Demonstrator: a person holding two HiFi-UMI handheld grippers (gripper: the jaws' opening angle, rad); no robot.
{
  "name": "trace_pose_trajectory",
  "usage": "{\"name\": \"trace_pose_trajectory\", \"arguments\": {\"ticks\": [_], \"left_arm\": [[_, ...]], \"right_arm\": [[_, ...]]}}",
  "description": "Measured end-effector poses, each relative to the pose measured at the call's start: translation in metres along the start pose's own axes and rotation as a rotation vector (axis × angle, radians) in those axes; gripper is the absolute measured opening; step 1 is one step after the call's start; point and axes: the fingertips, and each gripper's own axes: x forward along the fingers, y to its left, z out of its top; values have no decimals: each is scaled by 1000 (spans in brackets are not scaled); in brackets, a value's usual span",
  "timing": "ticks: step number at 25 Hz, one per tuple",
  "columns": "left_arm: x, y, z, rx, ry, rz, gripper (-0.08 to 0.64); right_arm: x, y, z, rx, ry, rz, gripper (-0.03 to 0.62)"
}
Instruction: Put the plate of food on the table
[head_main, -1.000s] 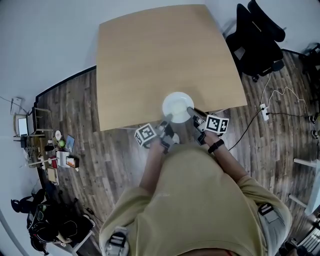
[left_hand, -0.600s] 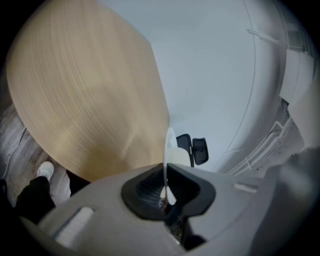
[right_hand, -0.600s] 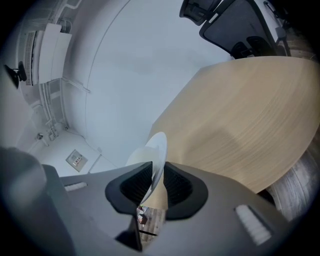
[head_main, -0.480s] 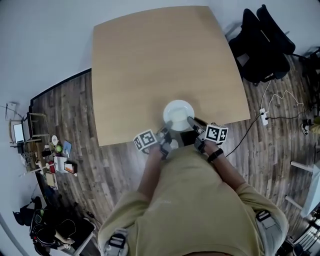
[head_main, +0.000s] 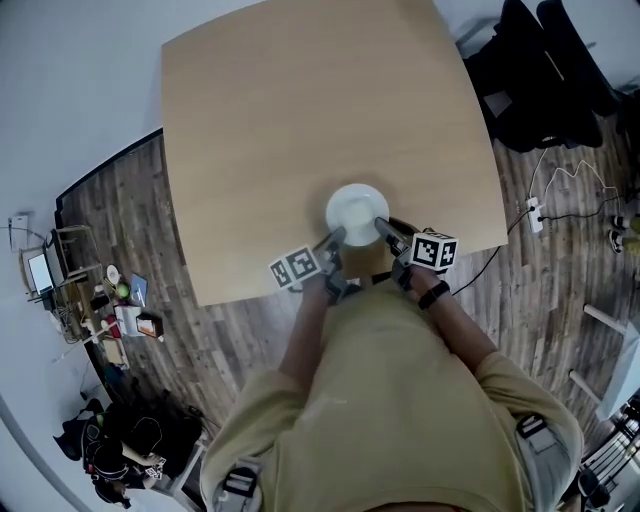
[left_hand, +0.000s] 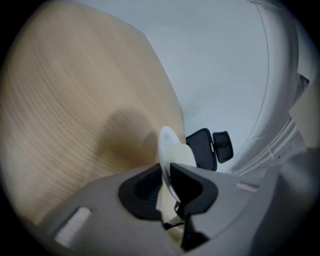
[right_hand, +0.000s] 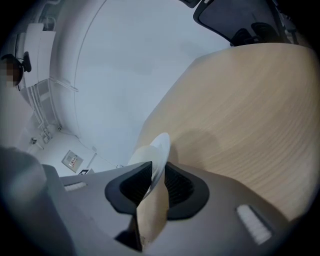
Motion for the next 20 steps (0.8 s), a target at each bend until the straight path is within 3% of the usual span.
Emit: {"name": "trace_pose_trajectory", "arguments": {"ticks": [10, 20], "left_arm": [[54, 3, 75, 4, -41, 67, 60], [94, 23, 125, -3, -67, 122, 63]], "right_arm": [[61, -24, 73, -28, 41, -38, 80], [112, -50, 112, -25, 39, -84, 87]]}}
